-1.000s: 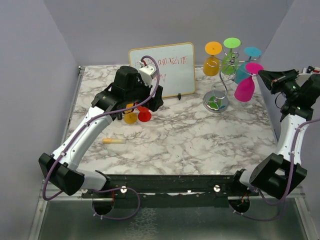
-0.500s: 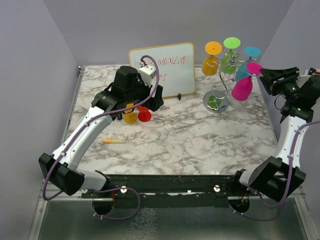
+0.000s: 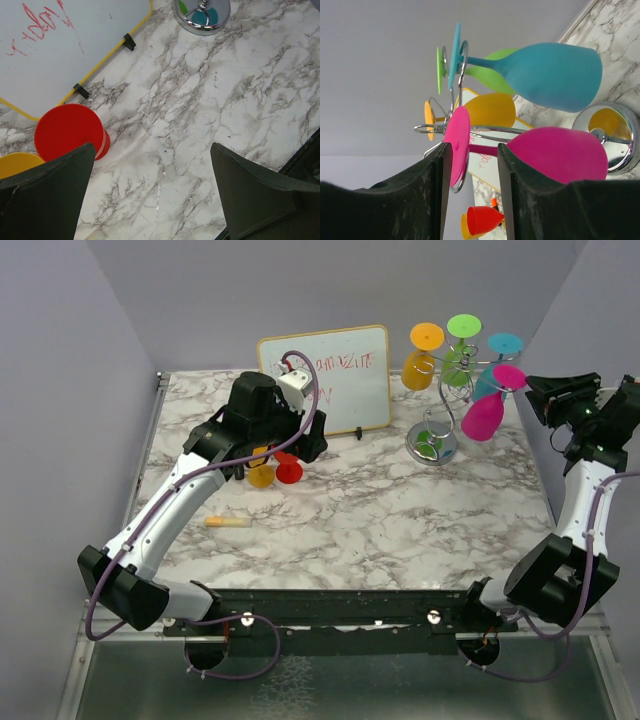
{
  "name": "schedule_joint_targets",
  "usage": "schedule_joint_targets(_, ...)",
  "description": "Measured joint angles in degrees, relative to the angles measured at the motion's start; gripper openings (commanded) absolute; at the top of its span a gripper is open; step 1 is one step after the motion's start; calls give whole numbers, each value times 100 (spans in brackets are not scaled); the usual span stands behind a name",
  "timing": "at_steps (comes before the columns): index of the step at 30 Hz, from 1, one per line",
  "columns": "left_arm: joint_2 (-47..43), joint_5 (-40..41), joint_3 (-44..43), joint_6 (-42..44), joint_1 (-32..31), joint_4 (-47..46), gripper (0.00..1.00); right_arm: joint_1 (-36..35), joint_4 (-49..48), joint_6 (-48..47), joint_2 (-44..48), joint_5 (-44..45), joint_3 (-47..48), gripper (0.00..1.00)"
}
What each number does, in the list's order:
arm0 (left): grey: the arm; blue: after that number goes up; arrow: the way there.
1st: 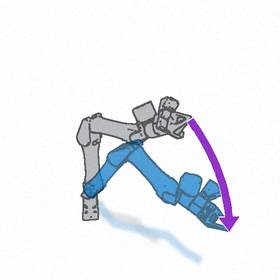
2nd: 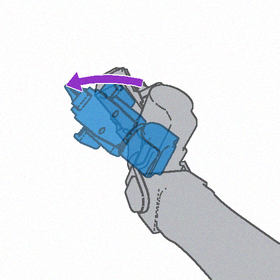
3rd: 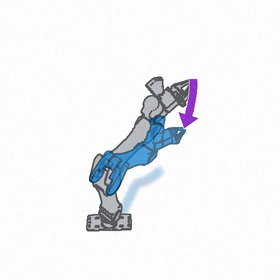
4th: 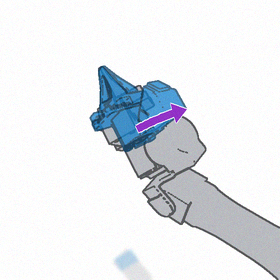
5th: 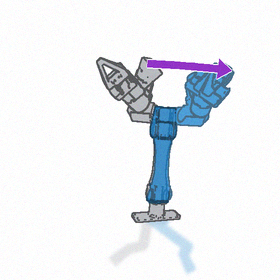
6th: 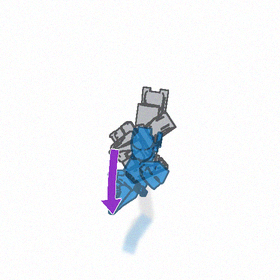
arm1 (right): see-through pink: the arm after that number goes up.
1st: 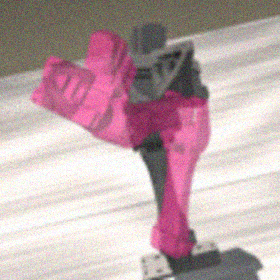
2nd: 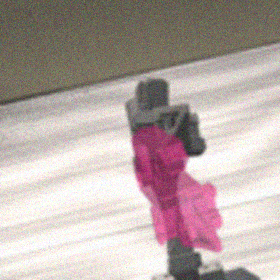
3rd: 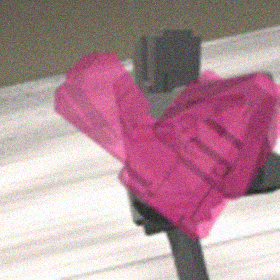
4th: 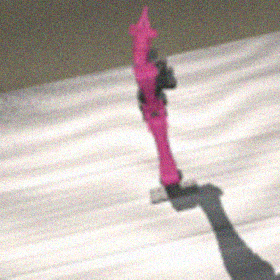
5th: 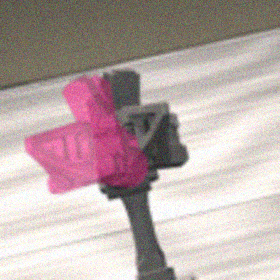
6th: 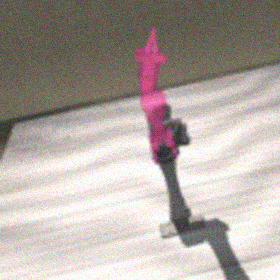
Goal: Take the wine glass off the wine glass rack
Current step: Pick up the wine glass from the wine rack.
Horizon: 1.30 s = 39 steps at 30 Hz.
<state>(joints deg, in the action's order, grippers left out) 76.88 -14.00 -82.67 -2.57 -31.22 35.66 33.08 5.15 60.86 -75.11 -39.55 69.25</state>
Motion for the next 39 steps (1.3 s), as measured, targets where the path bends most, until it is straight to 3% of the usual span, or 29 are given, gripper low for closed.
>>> schedule_joint_targets(9,17,0,-2,0,0,0,99,-2,-514,304,-546,-348,98,39)
schedule_joint_targets(27,122,-20,0,0,0,-2,99,-81,-1060,658,-601,-907,129,35)
schedule_joint_targets(35,122,-20,0,-2,0,-2,99,-214,-990,595,-669,-918,260,16)
schedule_joint_targets(39,122,-20,11,-2,0,-4,99,-229,-885,549,-669,-909,260,1)
